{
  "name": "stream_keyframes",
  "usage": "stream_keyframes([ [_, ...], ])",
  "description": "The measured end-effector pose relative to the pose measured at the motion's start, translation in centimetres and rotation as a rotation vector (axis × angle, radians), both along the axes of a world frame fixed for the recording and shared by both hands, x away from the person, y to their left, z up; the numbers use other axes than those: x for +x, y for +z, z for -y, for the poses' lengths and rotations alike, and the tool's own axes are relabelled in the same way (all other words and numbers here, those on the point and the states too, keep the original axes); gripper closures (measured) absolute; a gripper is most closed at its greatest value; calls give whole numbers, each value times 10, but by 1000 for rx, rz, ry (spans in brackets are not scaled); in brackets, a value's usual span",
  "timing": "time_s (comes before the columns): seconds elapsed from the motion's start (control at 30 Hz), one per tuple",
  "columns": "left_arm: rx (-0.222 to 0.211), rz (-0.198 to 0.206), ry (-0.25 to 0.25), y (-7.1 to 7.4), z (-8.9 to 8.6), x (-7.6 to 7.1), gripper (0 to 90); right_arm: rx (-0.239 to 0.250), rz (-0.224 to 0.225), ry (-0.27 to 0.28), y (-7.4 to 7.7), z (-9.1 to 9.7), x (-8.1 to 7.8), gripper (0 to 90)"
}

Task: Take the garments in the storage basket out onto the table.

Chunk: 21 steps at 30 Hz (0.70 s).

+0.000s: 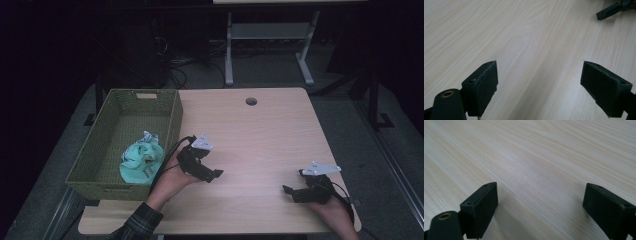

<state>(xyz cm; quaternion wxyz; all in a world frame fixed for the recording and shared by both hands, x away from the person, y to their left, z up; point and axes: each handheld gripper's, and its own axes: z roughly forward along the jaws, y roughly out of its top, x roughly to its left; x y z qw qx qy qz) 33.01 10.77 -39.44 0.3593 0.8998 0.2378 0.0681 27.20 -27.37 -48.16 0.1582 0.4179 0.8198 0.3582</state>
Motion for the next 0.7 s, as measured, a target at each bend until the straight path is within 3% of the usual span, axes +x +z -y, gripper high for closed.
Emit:
stream_keyframes([
  [0.7,-11,-1,-10,14,-6,8,136,-1,1,1,0,0,0,122],
])
